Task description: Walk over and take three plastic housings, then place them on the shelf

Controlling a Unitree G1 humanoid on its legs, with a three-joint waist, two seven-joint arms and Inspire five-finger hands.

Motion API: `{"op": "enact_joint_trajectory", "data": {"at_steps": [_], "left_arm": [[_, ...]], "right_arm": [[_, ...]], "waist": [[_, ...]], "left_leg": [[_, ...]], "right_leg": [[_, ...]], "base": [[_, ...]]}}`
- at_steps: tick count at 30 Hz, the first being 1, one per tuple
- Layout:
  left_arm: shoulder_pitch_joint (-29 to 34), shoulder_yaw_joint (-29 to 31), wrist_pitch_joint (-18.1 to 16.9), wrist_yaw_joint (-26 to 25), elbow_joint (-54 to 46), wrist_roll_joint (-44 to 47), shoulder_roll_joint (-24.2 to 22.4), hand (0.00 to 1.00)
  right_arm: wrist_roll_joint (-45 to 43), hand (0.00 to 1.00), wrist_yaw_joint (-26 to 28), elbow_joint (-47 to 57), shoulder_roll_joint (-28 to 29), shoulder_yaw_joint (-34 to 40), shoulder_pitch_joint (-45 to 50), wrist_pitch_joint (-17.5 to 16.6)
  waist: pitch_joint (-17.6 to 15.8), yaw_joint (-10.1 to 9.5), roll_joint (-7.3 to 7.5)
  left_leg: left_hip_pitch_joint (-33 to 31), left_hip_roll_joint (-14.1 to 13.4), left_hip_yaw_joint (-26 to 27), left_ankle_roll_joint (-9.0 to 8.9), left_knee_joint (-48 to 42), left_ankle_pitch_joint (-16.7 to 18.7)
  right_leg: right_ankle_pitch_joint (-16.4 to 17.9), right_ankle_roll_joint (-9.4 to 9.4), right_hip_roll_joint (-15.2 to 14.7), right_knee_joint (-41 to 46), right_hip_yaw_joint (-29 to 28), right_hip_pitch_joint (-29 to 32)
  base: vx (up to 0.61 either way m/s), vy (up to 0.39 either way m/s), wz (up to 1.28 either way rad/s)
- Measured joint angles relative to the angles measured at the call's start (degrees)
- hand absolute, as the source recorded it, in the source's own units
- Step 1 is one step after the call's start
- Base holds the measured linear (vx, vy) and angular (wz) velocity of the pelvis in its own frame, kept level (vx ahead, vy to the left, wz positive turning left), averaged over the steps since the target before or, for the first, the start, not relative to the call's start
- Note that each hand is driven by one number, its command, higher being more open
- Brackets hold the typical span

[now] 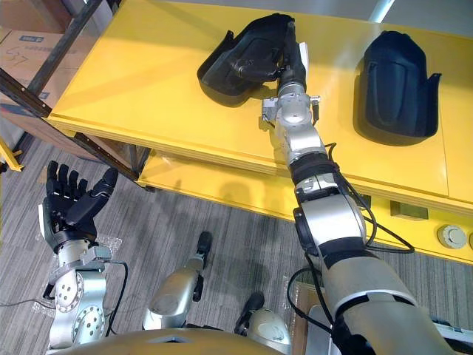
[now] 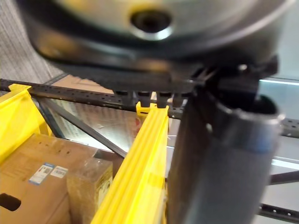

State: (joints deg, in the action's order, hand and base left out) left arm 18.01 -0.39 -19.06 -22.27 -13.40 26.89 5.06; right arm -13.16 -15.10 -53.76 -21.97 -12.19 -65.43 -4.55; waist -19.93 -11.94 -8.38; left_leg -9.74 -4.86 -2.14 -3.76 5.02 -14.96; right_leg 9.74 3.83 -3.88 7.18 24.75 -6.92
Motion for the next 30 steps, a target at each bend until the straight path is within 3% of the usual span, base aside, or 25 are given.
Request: {"op": "enact_joint_trajectory", "data": {"at_steps": [4, 6, 12, 15, 19, 21, 25, 30], "left_arm": [[0.0, -0.3, -1.2, 0.2, 1.2, 0.1, 0.0, 1.00], [0.6, -0.5, -1.2, 0.3, 1.1, 0.1, -0.3, 1.00], [0.5, -0.5, -1.2, 1.6, 0.5, 0.5, -1.1, 1.00], [0.6, -0.4, -2.0, 1.8, 0.0, 0.5, -1.5, 1.00], [0.6, 0.4, -2.0, 3.0, -0.1, 0.5, -1.8, 1.00], [0.6, 1.1, -2.0, 3.5, -0.4, 0.5, -1.8, 1.00], [1.0, 2.7, -2.0, 3.9, -0.5, 0.5, -1.7, 1.00], [2.3, 2.9, -1.8, 4.0, -0.5, 0.5, -1.7, 1.00]], "right_arm": [[4.6, 1.00, -5.0, 0.6, -1.1, 0.0, -1.5, -5.0], [6.2, 1.00, -6.9, 7.5, -1.1, 0.4, -1.3, -7.0], [15.4, 1.00, -7.0, 29.9, -0.5, -1.4, 2.0, -9.2], [16.0, 1.00, -3.6, 37.8, 0.5, -4.4, 5.4, -9.6], [14.4, 1.00, 6.9, 40.4, 1.7, -10.0, 10.3, -6.1], [15.0, 1.00, 13.3, 40.1, 1.4, -14.5, 12.2, -2.1], [17.6, 1.00, 17.7, 40.0, 1.6, -17.8, 14.9, 1.9], [25.9, 1.00, 16.3, 39.9, -1.6, -17.9, 15.0, 3.9]], "waist": [[-0.5, -0.42, -0.79], [-0.9, 0.13, -0.73], [-1.6, 1.48, -0.59], [-1.7, 2.59, -0.53], [-1.6, 2.95, -0.25], [-1.7, 2.88, 0.64], [-1.6, 2.27, 3.73], [-1.2, 2.40, 5.07]], "left_leg": [[-0.2, 0.0, 0.0, 0.03, 0.0, 0.0], [-0.2, 0.2, 0.2, 0.07, -0.1, -0.2], [0.4, 0.2, 0.5, 0.06, -0.1, -0.2], [0.7, 0.3, 0.5, 0.02, -0.1, -0.2], [1.1, 0.2, 1.1, -0.82, 0.1, 0.5], [1.0, 0.1, 1.1, -0.87, 0.1, 0.6], [0.8, 0.2, 1.2, -0.44, 0.0, 0.3], [1.1, 0.2, 2.3, 0.00, 0.1, -0.1]], "right_leg": [[0.2, 0.03, 0.0, 0.0, 0.0, 0.2], [0.2, 0.04, -0.2, 0.0, -0.1, 0.4], [0.3, 0.02, -0.4, 0.0, -0.9, 0.1], [0.3, 0.02, -0.4, -0.1, -1.0, 0.1], [0.3, -0.02, -0.4, 0.5, -1.5, 0.5], [0.3, -0.04, -0.4, 0.7, -1.5, 0.7], [0.3, -0.03, -0.7, 0.7, -1.6, 0.8], [-0.2, 0.63, -1.1, 0.7, -3.0, 0.9]], "base": [[0.01, -0.028, 0.00], [0.00, 0.000, 0.00], [0.01, -0.030, -0.05], [-0.04, -0.009, -0.04], [-0.07, 0.007, -0.09], [-0.04, -0.008, -0.01], [0.00, -0.013, 0.03], [-0.01, 0.004, -0.10]]}}
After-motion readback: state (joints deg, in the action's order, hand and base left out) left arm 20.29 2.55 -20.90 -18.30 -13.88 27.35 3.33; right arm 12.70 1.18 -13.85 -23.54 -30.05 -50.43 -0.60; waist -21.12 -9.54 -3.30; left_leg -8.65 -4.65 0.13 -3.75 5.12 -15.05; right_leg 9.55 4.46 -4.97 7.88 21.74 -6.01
